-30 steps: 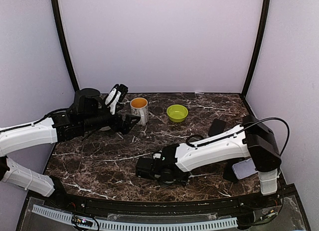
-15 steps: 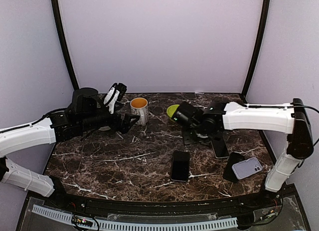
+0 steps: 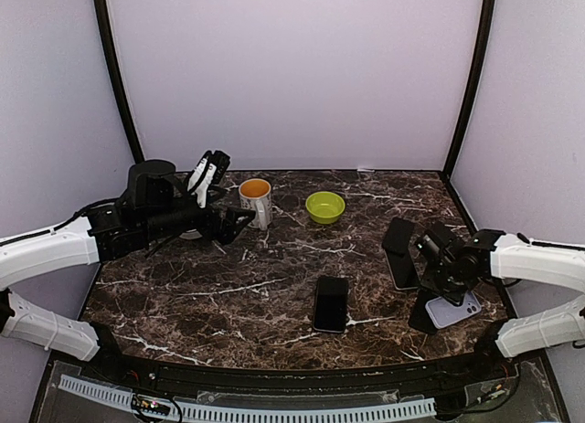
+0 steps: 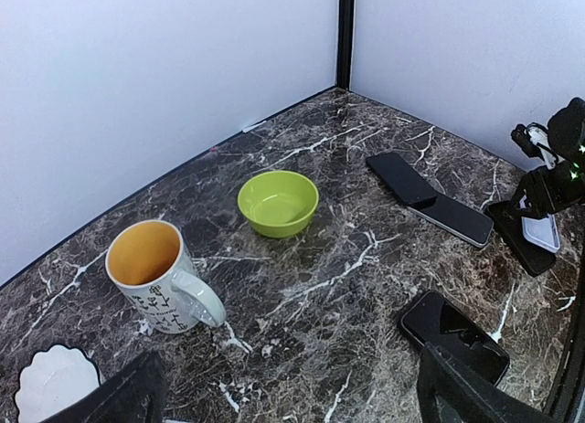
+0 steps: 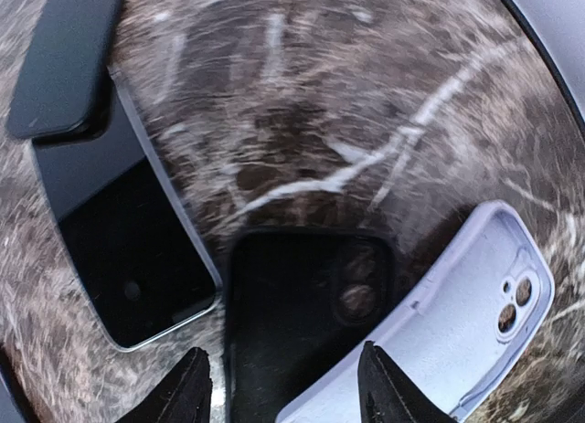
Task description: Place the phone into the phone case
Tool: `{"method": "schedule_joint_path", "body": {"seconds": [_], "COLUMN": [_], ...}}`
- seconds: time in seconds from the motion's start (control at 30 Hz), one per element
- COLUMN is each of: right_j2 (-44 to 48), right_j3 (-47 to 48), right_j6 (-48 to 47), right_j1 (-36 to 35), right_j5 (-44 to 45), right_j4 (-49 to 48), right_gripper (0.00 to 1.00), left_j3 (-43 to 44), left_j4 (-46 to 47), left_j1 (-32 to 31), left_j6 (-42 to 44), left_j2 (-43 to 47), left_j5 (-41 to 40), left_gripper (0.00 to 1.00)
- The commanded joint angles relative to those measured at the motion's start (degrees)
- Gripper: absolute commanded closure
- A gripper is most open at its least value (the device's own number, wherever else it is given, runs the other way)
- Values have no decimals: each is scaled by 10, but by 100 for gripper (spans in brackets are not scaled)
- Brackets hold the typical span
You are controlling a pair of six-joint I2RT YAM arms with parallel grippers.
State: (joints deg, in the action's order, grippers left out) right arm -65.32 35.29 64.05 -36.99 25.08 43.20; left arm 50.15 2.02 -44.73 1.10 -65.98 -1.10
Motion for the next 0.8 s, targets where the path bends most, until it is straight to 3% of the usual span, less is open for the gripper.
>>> {"method": "schedule_joint_path", "body": {"seconds": [0.0,0.33,0.4,0.57,0.77], "right_j2": [21,-5,-1,17,37], "right_j3": [-30,-76,-78,-86,-73], "right_j6": [115,170,168,154,128], "right_j1": [11,16,16,16,16], "right_j5": [30,5,2,-13,-18], "right_j4": [-12,-53,-47,-63,-47], "right_gripper": [47,55,63,100,100], "left_j3": [-8,-10,-10,-10,-11], "left_j4": [5,8,8,9,12], "left_j1": [2,2,2,3,2], "left_j6": [-2,2,2,1,0], "left_j2": [7,3,4,8,12], "left_j5": [7,6,3,9,9], "left_gripper": [2,2,2,2,2]}}
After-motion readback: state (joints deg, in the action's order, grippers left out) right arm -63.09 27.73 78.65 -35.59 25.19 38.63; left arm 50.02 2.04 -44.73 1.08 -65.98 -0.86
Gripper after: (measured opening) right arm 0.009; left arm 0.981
